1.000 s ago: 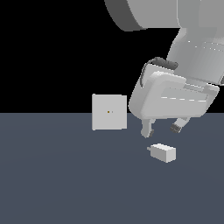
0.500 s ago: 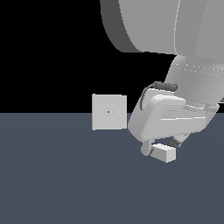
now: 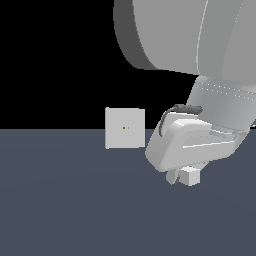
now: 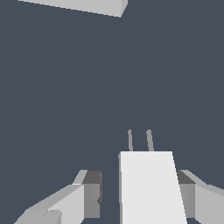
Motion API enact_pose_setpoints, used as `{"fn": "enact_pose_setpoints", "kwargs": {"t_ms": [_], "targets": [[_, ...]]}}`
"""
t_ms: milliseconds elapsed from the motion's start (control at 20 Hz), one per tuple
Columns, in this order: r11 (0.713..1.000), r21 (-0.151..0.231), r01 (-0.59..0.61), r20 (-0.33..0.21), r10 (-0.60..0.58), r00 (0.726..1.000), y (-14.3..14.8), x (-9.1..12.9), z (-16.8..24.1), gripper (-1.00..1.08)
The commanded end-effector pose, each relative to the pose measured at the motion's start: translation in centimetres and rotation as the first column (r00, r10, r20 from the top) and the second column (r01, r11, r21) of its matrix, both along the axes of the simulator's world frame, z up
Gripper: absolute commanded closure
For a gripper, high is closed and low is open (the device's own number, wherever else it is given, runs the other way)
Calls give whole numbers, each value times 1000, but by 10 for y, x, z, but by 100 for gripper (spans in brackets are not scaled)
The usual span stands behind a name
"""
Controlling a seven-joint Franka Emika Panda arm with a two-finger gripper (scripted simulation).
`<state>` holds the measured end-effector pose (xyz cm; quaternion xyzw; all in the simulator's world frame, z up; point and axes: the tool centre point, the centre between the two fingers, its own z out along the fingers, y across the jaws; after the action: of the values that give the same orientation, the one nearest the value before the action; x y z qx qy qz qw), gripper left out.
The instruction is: Plug the charger into the wall socket.
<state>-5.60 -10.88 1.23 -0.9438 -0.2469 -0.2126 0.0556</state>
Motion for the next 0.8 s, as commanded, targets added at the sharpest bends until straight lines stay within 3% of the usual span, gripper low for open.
{"fn": "enact_pose_setpoints", "kwargs": {"t_ms": [0, 750], "targets": [[1000, 0, 3, 1, -3, 1000, -2, 1, -1, 108], [999, 0, 46, 1, -46, 999, 15, -2, 13, 108]]}}
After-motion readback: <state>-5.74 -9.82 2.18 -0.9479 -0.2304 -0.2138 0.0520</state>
